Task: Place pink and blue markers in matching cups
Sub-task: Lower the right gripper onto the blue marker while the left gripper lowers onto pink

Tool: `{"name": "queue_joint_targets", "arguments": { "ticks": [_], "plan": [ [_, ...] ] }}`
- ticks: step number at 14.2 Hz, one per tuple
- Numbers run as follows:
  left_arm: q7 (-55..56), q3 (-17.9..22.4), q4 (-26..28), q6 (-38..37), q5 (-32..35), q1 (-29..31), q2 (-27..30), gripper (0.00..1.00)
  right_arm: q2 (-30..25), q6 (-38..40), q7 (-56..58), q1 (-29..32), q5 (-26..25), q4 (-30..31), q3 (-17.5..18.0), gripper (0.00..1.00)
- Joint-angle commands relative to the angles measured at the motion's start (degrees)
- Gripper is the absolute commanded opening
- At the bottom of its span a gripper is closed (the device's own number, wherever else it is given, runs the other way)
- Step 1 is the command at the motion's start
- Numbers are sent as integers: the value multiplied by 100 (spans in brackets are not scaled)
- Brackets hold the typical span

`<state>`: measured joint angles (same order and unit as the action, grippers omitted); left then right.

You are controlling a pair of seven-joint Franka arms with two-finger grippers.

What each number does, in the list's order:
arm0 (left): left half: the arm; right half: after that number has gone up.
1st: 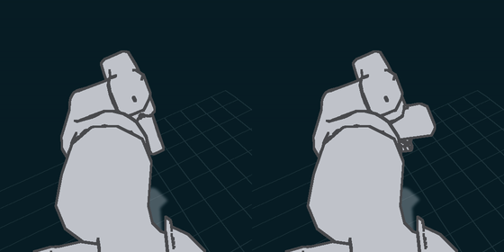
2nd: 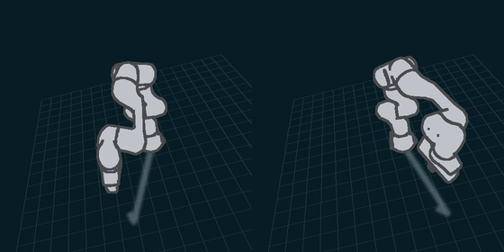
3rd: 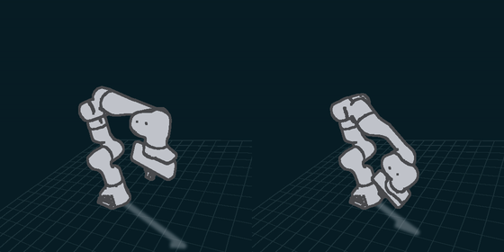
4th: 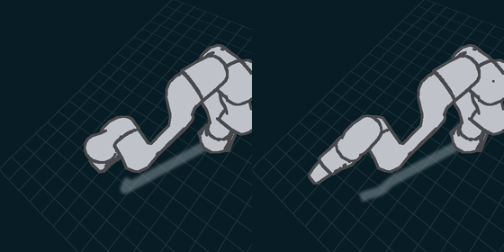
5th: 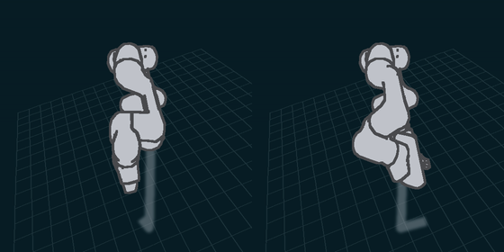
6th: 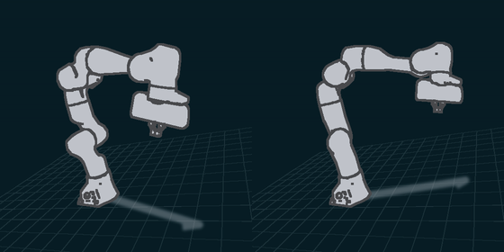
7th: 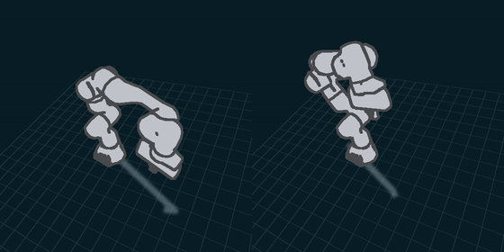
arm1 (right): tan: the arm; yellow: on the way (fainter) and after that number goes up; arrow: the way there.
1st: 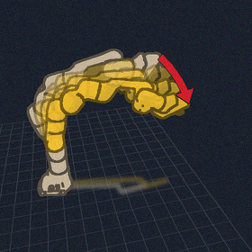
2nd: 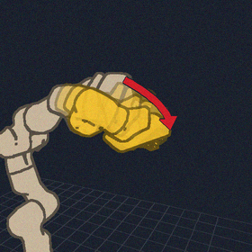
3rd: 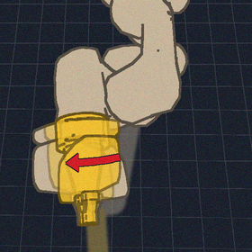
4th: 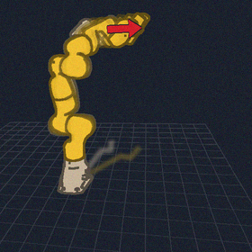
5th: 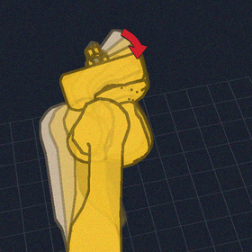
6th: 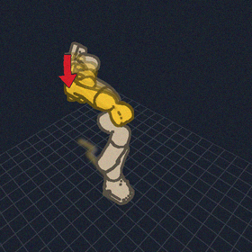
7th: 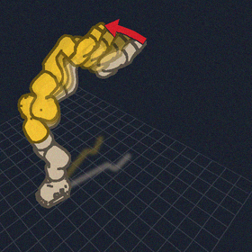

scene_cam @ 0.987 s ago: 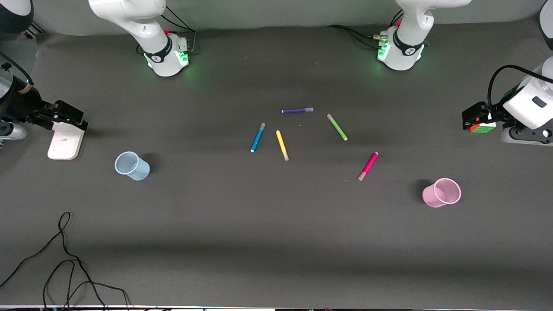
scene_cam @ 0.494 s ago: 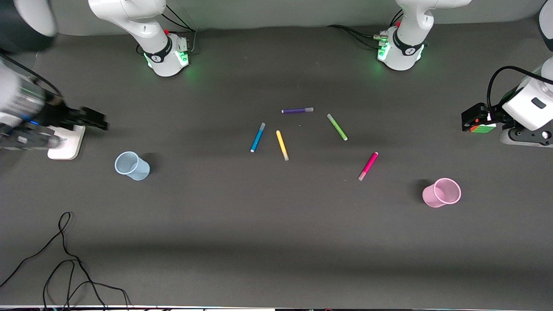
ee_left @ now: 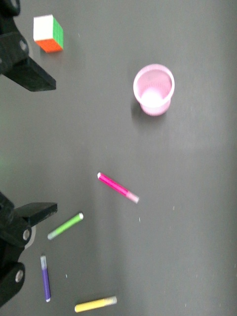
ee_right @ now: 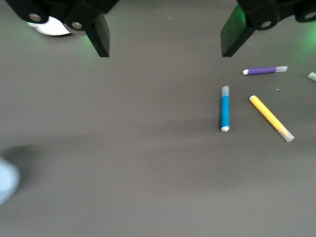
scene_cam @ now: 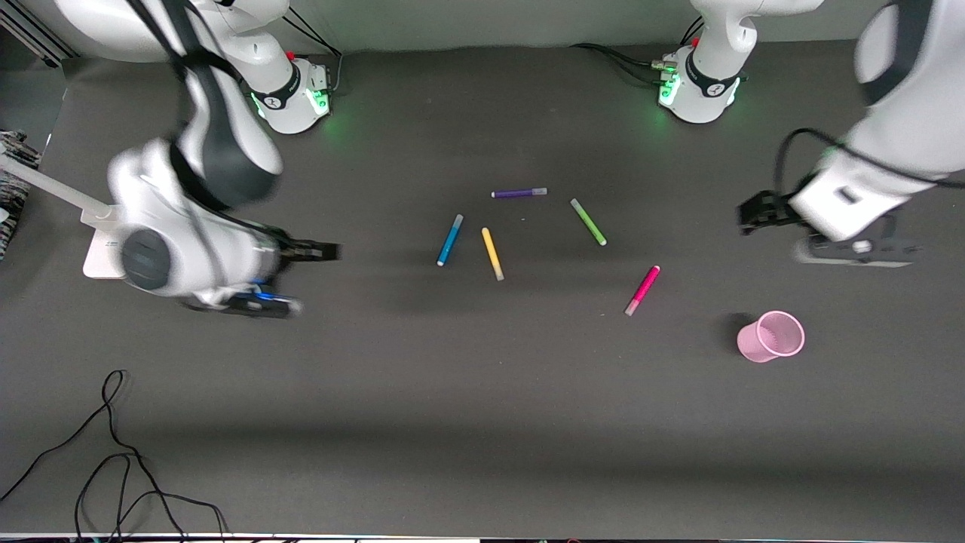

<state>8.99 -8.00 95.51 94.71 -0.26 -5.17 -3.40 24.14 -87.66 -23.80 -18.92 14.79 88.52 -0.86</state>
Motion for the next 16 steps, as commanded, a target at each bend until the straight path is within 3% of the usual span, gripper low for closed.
{"name": "queue_joint_targets", "arguments": {
  "ticks": [1, 3, 6, 9, 12, 16],
  "plan": [
    [174, -263, -50, 100, -98, -71, -248, 100, 1318, 136, -694, -111, 646, -939, -45, 100],
    [95, -387, -76, 12, -36, -115, -301, 100, 1890, 101, -1064, -347, 674, -1301, 77, 99],
    [68, -387, -129, -146, -36, -46, -372, 100, 2384, -469, -1425, -577, 989, -1346, 86, 98],
    [-204, -369, 404, 28, -27, -10, -223, 100, 2665, -804, -1575, -805, 1174, -1399, 104, 98],
    [-196, -387, 1580, 1194, -10, -80, 67, 100, 3035, -1016, -1567, -973, 1386, -1399, 104, 94],
    [-204, -396, 2882, 2995, 166, -247, -20, 98, 3097, -998, -1558, -982, 1413, -1373, 192, 87]
  ]
}}
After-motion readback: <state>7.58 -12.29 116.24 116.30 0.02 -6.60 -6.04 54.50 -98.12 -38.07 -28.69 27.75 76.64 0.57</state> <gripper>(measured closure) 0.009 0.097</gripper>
